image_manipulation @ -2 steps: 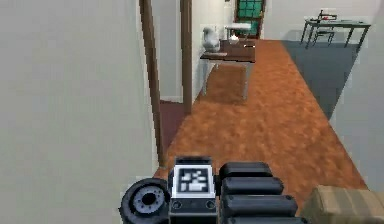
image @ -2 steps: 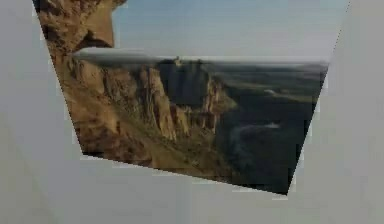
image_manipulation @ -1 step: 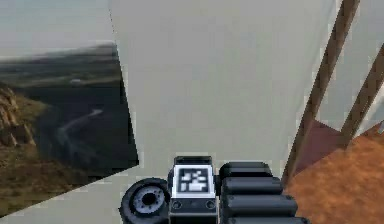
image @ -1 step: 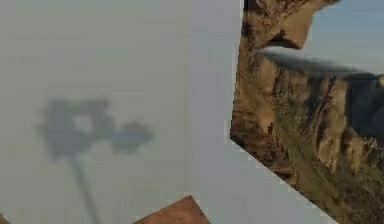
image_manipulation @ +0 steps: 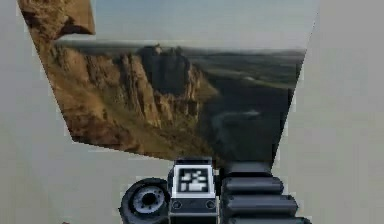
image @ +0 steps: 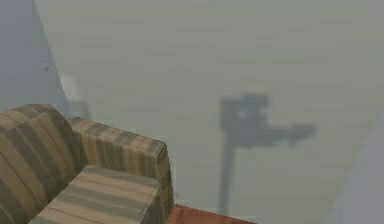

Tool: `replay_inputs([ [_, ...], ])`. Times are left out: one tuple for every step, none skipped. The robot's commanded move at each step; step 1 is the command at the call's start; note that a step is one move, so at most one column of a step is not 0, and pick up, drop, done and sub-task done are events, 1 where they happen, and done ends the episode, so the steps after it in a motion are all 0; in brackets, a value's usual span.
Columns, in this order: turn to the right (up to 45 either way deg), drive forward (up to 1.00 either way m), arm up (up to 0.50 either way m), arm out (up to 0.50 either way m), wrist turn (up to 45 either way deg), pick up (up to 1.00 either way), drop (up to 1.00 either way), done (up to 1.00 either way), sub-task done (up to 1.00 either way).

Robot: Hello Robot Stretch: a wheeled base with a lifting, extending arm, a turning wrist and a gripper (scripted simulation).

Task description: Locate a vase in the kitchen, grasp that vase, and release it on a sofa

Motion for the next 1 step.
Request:
replay_inputs([
  [-9.0,0.0,0.0,0.0,0.0,0.0,0.0,0.0,0.0],
])
